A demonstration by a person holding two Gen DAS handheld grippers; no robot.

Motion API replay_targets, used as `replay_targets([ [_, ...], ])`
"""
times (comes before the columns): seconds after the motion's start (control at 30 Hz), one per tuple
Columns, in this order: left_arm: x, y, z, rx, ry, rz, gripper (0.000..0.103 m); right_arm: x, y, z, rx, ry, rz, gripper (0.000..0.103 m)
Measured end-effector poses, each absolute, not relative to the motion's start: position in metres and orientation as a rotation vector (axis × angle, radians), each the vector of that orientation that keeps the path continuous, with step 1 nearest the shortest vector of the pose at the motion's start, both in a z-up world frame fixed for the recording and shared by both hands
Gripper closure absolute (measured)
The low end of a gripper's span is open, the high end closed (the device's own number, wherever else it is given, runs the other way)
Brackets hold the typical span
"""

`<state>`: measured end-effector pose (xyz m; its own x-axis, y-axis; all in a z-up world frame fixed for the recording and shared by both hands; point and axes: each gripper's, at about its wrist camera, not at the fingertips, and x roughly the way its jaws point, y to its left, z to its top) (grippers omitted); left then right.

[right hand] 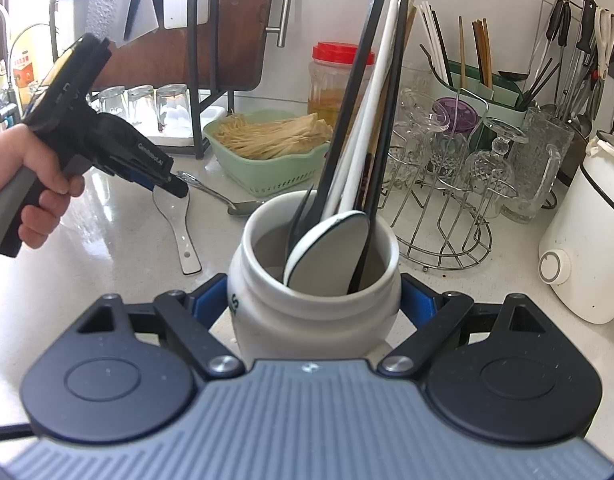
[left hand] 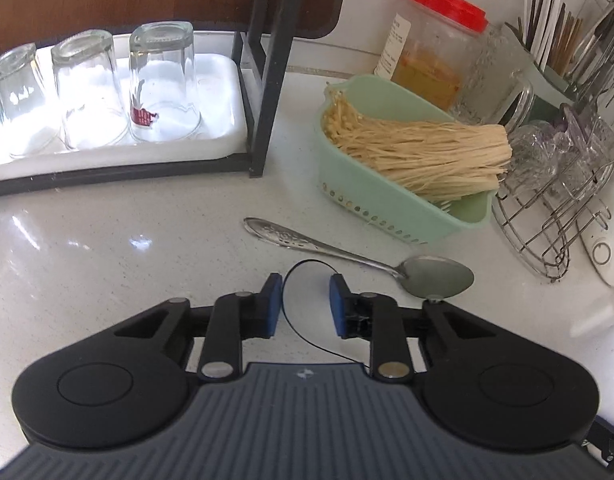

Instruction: Organize utensils

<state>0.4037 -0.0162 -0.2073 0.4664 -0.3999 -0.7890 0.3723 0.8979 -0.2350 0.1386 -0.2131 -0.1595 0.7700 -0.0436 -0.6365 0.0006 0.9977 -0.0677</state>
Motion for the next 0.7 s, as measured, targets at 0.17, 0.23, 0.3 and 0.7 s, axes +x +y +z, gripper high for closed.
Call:
replay_targets([
  [0.17,0.398,-0.013,-0.205,-0.025,0.960,-0.477,0.093,0.139,-0.213,-0.159,-0.065,0.691,-0.023,0.012],
  [0.23,0.393,-0.010,-0.202,-0.033,0.944,-0.469,0.094,0.139,-0.213,-0.159,-0.066,0.691,-0.023,0.012],
  [0.3,0.387,-0.010,-0.198,-0.031,0.924,-0.469,0.095,0.139,-0.213,-0.159,-0.066,0.691,-0.023,0.012],
  [0.7,0.344,-0.018,-0.167,0.013,0.837,-0.464,0.097,0.137,-0.213,-0.159,-0.064,0.686,-0.025,0.012],
])
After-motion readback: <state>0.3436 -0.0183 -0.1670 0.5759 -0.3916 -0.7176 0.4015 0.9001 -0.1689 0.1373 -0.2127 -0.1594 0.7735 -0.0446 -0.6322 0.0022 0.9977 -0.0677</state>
